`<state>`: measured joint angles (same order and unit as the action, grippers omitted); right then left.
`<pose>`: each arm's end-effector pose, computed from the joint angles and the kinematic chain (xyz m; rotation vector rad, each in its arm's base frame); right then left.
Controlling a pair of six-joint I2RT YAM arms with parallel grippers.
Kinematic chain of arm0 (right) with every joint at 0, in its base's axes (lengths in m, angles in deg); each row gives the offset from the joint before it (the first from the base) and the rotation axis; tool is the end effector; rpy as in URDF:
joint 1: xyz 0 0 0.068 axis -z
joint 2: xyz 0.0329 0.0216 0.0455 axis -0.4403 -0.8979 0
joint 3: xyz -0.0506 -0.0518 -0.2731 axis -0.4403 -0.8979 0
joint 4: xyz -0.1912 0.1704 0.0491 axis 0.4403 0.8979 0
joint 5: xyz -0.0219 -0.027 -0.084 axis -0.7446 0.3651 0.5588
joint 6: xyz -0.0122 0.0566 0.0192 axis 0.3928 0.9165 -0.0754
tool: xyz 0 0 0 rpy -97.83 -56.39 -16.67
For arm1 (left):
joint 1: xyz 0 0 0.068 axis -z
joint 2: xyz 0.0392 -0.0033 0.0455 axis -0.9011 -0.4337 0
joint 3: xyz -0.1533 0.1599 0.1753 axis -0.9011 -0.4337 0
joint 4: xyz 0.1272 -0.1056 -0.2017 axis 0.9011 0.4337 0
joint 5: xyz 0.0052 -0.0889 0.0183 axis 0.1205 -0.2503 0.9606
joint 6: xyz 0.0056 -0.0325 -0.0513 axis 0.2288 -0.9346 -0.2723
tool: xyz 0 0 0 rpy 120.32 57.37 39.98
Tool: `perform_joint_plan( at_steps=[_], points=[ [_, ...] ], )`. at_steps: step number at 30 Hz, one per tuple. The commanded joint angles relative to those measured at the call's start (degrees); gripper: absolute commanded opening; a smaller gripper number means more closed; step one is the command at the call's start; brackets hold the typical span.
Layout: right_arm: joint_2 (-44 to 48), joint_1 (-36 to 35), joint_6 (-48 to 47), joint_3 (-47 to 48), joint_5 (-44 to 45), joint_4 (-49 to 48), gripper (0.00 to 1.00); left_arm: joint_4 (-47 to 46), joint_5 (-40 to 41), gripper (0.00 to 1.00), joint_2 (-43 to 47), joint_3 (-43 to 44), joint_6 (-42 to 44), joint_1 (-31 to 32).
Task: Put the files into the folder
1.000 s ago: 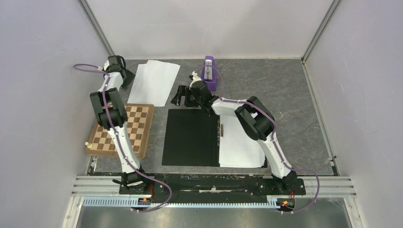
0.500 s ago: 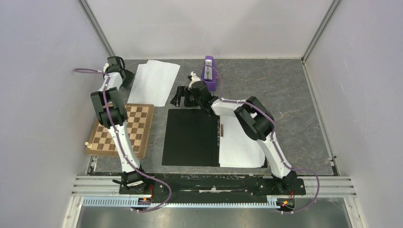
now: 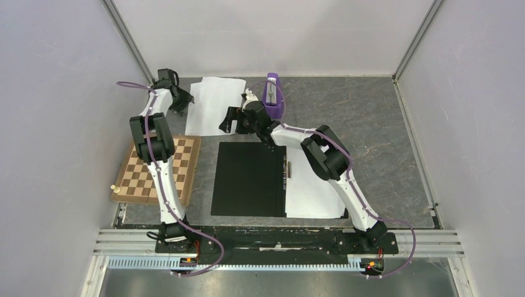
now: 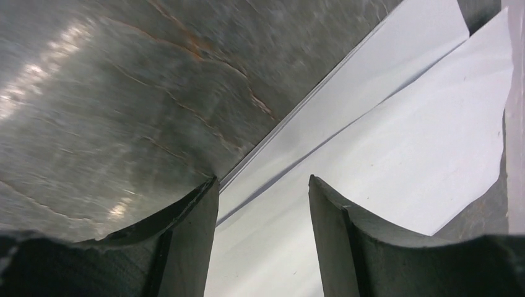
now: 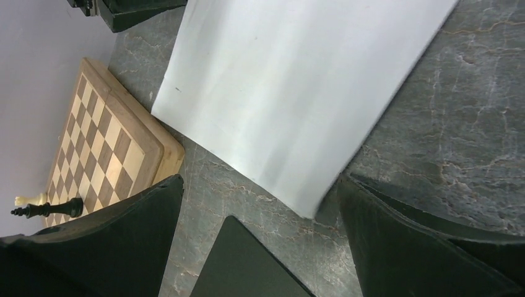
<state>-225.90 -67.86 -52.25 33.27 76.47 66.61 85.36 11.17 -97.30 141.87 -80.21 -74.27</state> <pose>0.4220 0.3854 0.1385 -0.1887 2.1145 1.0061 0.5265 0.0924 0.1616 -1.2509 2.2630 -0.2567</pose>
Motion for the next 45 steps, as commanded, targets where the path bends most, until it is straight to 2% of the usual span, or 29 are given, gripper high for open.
perform_joint_plan(
  at_steps=[1, 5, 11, 14, 20, 27, 38, 45],
  points=[
    [-0.76, 0.68, 0.05, 1.29, 2.16, 1.9, 0.98, 8.64, -3.68, 0.62, -4.51, 1.19, 3.63, 2.86],
    [1.47, 1.17, 0.54, -2.56, 4.21, 2.14, 0.98, 9.37, -4.0, 0.62, -4.18, 1.65, 4.37, 4.78],
    [3.26, 2.09, 1.8, -3.51, 5.99, 7.77, 0.98, 10.79, -3.43, 0.6, -4.08, 1.46, 5.24, 5.94],
    [5.09, 2.61, 2.03, -5.26, 5.81, 7.95, 0.98, 10.78, -4.21, 0.54, -3.9, 0.96, 5.53, 6.02],
    [2.69, 2.93, 1.61, -1.42, 2.42, 10.51, 0.98, 11.31, -5.62, 0.53, -3.35, 0.34, 6.44, 7.3],
    [-0.03, 3.36, 2.24, 1.55, -2.27, 11.09, 0.98, 11.84, -8.02, 0.54, -2.27, -0.96, 7.86, 8.63],
    [-0.41, 3.54, 0.87, 2.05, -3.17, 11.32, 0.98, 9.98, -15.27, 0.57, 0.09, -2.82, 8.63, 9.24],
    [0.23, 4.18, 2.14, 0.17, -5.14, 6.9, 0.98, 11.27, -16.87, 0.54, -1.29, -2.93, 10.1, 9.25]
  ],
)
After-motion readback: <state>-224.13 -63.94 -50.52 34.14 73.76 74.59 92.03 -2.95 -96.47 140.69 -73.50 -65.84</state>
